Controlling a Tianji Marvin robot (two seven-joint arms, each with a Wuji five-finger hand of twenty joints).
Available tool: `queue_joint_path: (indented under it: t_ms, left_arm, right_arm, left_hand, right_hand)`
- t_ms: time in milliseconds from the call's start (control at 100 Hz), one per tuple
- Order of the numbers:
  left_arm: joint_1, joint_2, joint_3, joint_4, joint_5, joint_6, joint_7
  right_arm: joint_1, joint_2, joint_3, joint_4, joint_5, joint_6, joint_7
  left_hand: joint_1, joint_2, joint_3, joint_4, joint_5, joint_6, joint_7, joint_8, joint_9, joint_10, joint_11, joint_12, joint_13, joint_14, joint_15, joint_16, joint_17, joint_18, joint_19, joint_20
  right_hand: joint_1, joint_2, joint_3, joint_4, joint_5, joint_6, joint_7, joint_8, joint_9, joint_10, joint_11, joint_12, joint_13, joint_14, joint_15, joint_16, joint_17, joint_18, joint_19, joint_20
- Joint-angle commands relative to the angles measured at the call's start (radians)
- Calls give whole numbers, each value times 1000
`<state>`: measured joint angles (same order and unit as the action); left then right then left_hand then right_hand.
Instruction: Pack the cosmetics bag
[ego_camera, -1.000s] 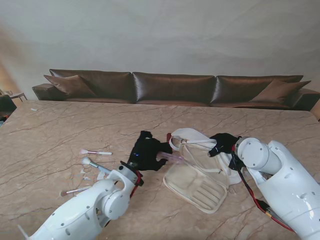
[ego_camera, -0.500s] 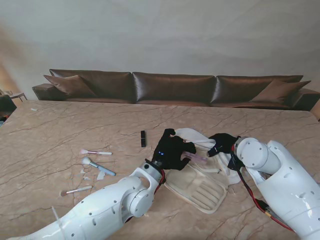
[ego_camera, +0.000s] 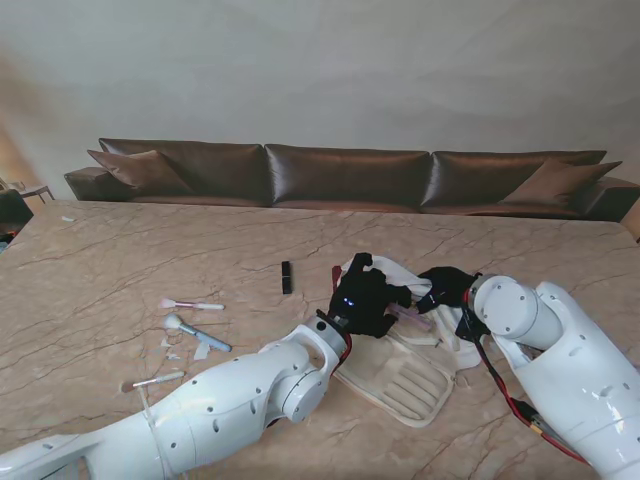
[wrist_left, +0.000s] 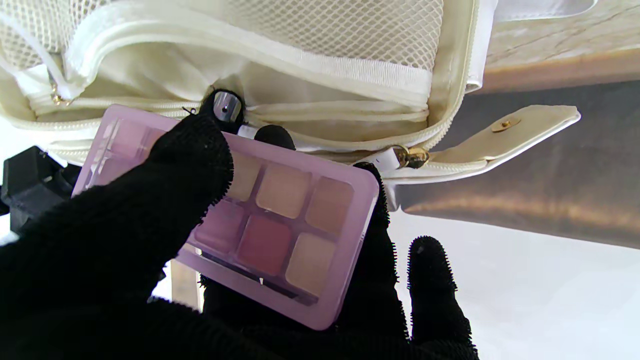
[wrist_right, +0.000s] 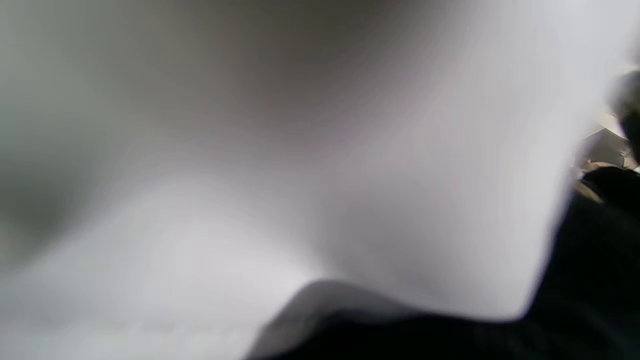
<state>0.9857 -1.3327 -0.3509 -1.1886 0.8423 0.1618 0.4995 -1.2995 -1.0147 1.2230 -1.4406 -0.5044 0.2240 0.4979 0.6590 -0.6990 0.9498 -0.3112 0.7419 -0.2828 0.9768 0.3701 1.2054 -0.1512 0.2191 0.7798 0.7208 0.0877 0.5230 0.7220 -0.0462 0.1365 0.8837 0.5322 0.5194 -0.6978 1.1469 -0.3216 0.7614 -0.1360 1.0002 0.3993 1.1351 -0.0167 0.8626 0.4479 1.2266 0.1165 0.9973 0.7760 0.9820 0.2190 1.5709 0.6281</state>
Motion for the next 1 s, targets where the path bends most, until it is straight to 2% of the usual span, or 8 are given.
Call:
queue_joint_path:
  t_ms: [0, 150, 260, 340, 570, 740, 930, 990]
  left_arm:
    - [-13, -15, 10, 4, -2, 15, -30]
    - [-36, -37, 36, 38, -7, 44, -43]
    - [-54, -41, 58, 42, 4, 79, -74]
    - [-59, -48, 61, 48, -6, 79, -83]
    - [-74, -46, 87, 43, 36, 77, -81]
    - [-75, -46, 93, 38, 54, 74, -64]
    - [-83, -43, 102, 32, 72, 53, -58]
    - [-83, -44, 105, 32, 74, 51, -56]
  right_arm:
    - [-11, -10, -7, 2, 8, -7, 6]
    - [-10, -10, -7, 6, 12, -12, 7]
    - [-12, -10, -7, 8, 14, -14, 7]
    - [-13, -9, -6, 7, 14, -14, 8]
    - [-15, -8, -1, 8, 18, -20, 13]
    - [-18, -9, -1, 10, 20, -21, 9]
    - [-17, -10, -3, 13, 21, -22, 6]
    - [-16, -11, -4, 16, 23, -24, 3]
  left_hand:
    - [50, 97, 19, 63, 59, -24, 67, -11, 24, 13, 45, 20, -28, 2, -10, -11, -23, 14, -23, -12]
    - [52, 105, 8, 65, 48, 1, 71, -28, 4, 23, 60, 39, -43, 10, -6, -8, -22, 13, -42, -24]
    - [35, 112, 6, 66, 41, 0, 64, -34, -5, 13, 67, 49, -44, 5, -2, -5, -20, 15, -49, -28]
    - [36, 107, 9, 67, 40, 2, 60, -35, -23, 11, 76, 64, -62, 9, -4, -2, -23, 12, -63, -35]
    - [32, 109, 0, 71, 58, -25, 41, -47, -105, -10, 130, 155, -112, 16, 31, 55, -19, 11, -133, -66]
    - [34, 97, 4, 72, 78, -33, 34, -61, -253, -24, 230, 307, -193, 41, 73, 144, -19, 14, -247, -83]
    - [34, 90, 7, 67, 76, -22, 16, -74, -257, -35, 226, 295, -189, 31, 69, 148, -18, 14, -259, -74]
    - [27, 82, 12, 67, 54, -1, 1, -77, -274, -29, 218, 290, -200, 29, 60, 145, -18, 12, -264, -71]
  right_hand:
    - [83, 78, 93, 4, 52, -147, 34, -36, 43, -11, -4, -7, 82, -35, 50, -9, 31, -8, 52, -1]
    - [83, 78, 94, 4, 56, -145, 36, -36, 42, -13, -4, -8, 82, -36, 51, -9, 32, -9, 52, -1]
    - [83, 77, 95, 4, 54, -145, 35, -37, 42, -11, -3, -7, 82, -36, 52, -9, 32, -8, 53, -1]
    - [84, 78, 95, 4, 55, -145, 37, -37, 42, -10, -3, -7, 82, -35, 52, -10, 32, -8, 53, -1]
    - [83, 77, 95, 4, 54, -146, 36, -37, 43, -11, -2, -7, 82, -35, 54, -10, 32, -6, 54, -1]
    - [83, 76, 95, 4, 54, -145, 36, -38, 44, -10, -2, -8, 82, -35, 56, -10, 34, -6, 55, -1]
    - [83, 77, 95, 4, 54, -145, 36, -38, 45, -11, -2, -8, 83, -36, 59, -9, 35, -7, 56, -1]
    - [82, 76, 95, 4, 57, -145, 37, -38, 44, -11, -2, -8, 82, -36, 59, -9, 35, -7, 56, -1]
